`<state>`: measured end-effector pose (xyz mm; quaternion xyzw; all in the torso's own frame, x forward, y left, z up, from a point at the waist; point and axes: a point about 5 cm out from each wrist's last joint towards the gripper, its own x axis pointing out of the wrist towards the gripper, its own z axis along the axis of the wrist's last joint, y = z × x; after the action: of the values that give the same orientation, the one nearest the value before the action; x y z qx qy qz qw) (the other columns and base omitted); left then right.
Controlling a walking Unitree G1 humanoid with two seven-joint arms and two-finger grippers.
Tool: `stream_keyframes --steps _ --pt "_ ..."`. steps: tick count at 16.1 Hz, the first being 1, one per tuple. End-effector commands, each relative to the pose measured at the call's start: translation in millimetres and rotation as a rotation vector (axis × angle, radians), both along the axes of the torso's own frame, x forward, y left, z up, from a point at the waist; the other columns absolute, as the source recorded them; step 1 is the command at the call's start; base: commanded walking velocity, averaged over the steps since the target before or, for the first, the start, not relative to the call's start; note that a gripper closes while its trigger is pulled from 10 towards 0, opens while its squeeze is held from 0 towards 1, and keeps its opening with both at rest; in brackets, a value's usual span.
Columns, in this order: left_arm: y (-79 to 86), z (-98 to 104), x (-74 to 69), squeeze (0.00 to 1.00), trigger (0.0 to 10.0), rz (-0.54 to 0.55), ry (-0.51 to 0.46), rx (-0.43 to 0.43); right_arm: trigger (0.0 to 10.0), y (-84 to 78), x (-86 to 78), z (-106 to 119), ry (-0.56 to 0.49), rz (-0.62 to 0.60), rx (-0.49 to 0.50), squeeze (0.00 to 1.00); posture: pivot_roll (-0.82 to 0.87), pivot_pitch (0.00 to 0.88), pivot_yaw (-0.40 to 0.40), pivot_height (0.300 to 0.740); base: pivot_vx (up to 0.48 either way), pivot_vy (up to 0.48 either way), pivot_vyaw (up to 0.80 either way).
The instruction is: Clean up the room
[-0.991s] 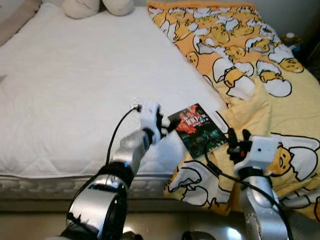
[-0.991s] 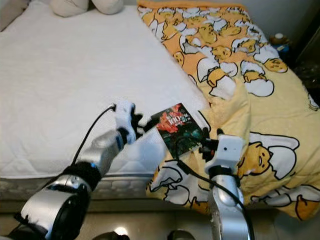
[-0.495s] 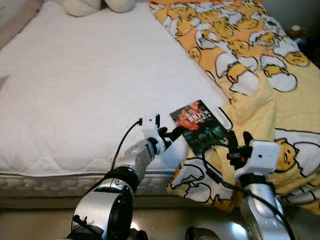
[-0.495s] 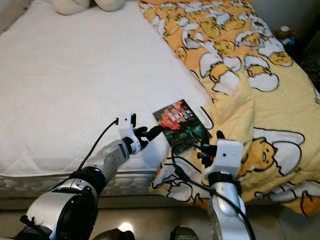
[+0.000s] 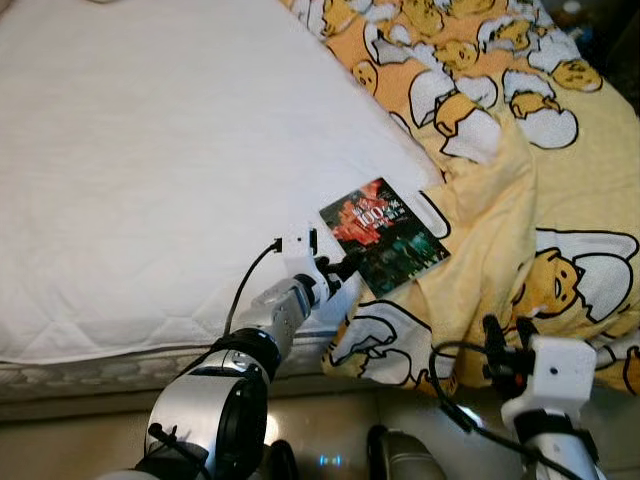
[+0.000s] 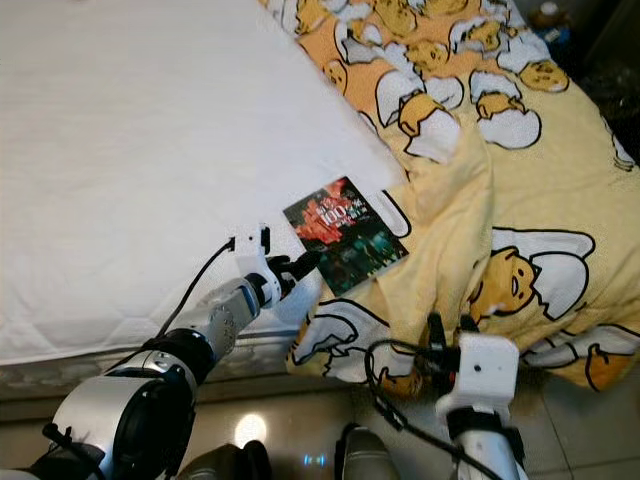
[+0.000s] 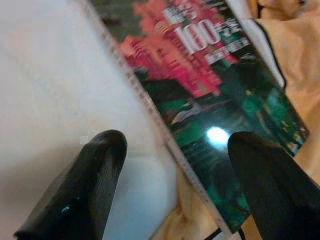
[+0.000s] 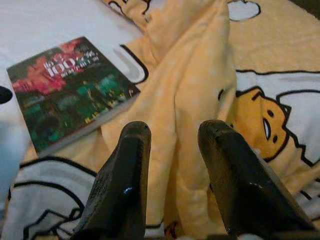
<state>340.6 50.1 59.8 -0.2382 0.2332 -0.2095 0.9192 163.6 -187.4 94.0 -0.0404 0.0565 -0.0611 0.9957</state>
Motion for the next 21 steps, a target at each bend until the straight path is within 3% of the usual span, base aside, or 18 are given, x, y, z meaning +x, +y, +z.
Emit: stream_keyframes --steps 1,4,6,11,19,20,21 --pt "-13.0 -1.3 -3.8 0.00 10.0 -0.010 0.027 -0.020 10.0 2.3 -2.2 3.3 0.001 0.005 0.005 0.00 -0.34 0.226 0.079 0.740 0.000 0.000 0.00" --pt "-13.0 -2.5 -4.1 0.00 10.0 0.015 0.043 -0.026 10.0 15.2 -2.9 6.4 -0.014 0.079 0.004 0.00 -0.34 0.221 0.081 0.740 0.000 0.000 0.00" --pt "-14.9 0.9 -2.1 0.00 10.0 0.047 0.061 -0.082 10.0 22.0 -2.9 5.4 -0.012 0.135 0.009 0.00 -0.33 0.217 0.079 0.740 0.000 0.000 0.00" --pt "-33.9 18.8 3.3 0.00 10.0 0.025 0.040 -0.178 10.0 28.9 -0.6 4.2 -0.007 0.165 0.034 0.00 -0.32 0.218 0.077 0.740 0.000 0.000 0.00" --pt "-62.8 5.8 -17.0 0.00 10.0 -0.030 0.108 -0.170 10.0 43.1 -6.6 4.7 -0.001 0.175 0.062 0.00 -0.37 0.247 0.090 0.740 0.000 0.000 0.00" --pt "-66.5 5.8 -18.8 0.00 1.8 -0.045 0.102 -0.154 10.0 44.2 -7.7 4.4 0.002 0.175 0.064 0.00 -0.37 0.251 0.092 0.740 0.000 0.000 0.00" --pt "-68.8 7.5 -18.8 0.00 0.0 -0.057 0.087 -0.147 10.0 45.0 -8.1 4.2 0.003 0.176 0.066 0.00 -0.37 0.251 0.093 0.740 0.000 0.000 0.00"
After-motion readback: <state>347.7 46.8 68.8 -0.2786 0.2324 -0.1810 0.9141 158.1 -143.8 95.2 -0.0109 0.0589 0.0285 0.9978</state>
